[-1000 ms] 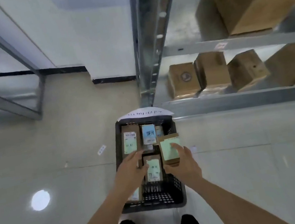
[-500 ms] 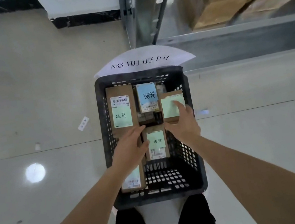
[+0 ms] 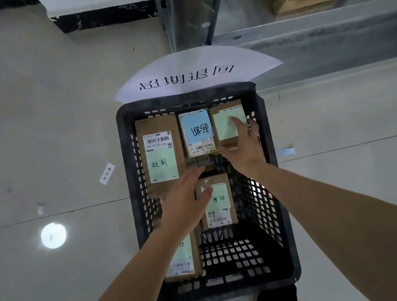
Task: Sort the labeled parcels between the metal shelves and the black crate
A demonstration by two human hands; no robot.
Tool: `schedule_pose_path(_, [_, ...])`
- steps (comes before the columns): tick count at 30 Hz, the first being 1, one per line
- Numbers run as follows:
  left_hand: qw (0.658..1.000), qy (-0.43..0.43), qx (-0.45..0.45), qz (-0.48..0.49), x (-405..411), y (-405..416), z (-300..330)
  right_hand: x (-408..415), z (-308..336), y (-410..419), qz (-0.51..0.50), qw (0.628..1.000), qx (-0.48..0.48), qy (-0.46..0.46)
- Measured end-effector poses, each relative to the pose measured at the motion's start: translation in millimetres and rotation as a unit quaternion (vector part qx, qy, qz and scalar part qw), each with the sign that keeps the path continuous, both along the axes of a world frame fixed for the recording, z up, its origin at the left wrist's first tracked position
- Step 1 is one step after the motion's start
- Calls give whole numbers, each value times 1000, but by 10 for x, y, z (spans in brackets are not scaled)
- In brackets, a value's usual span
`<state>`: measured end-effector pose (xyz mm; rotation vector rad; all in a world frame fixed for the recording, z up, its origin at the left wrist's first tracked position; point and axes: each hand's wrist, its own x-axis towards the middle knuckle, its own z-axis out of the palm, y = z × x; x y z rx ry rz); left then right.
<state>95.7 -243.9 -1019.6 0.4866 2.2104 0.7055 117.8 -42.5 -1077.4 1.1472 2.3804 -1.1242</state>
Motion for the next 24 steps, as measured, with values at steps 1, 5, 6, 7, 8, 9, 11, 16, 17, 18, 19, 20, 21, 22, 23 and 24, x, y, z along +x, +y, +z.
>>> schedule_pose_path(1, [1000, 2, 3, 3, -4, -2, -60, -19, -55, 15, 2, 1000, -6, -1])
schedule_pose_path(5, [1000, 6, 9, 12, 22, -26, -265, -11, -275, 55, 6, 1000, -9, 1])
schedule_pose_path(6, [1000, 4, 8, 16, 32, -32, -300, -3, -324, 65, 5, 1000, -3, 2])
schedule_pose_path(7, [1000, 2, 8, 18, 43, -40, -334, 4, -367, 71, 9, 1000, 4, 2])
schedule_pose_path(8, [1000, 1, 6, 19, 53, -49, -366, 10, -404, 70, 18, 1000, 12, 0])
schedule_pose_path(9, [1000, 2, 5, 17, 58, -56, -398, 14, -431, 65, 31, 999, 20, -3])
schedule_pose_path(11, [1000, 7, 0, 12, 71, -62, -432, 20, -451, 46, 55, 998, 38, -13])
schedule_pose_path(16, [1000, 11, 2, 19, 90, -11, -363, -10, -366, 39, 82, 993, 73, -44])
schedule_pose_path(17, [1000, 11, 3, 19, 85, -4, -326, -6, -320, 36, 85, 993, 74, -44])
schedule_pose_path(18, [1000, 13, 2, 18, 75, 4, -277, 5, -263, 31, 87, 993, 74, -43])
schedule_pose_path(19, [1000, 18, 2, 15, 58, 12, -221, 17, -194, 26, 90, 992, 73, -41])
schedule_pose_path(20, [1000, 25, -1, 11, 42, 18, -151, 33, -112, 18, 93, 993, 68, -40])
schedule_pose_path(21, [999, 32, -3, 5, 28, 26, -76, 53, -15, 14, 95, 993, 59, -43])
schedule_pose_path(22, [999, 40, -7, -1, 13, 37, 22, 80, 96, 11, 96, 993, 49, -47])
schedule_pose_path(23, [999, 46, -11, -5, 2, 46, 129, 114, 219, 13, 98, 993, 41, -49])
schedule_pose_path(24, [999, 48, -16, -6, -6, 55, 263, 156, 360, 19, 102, 993, 35, -47])
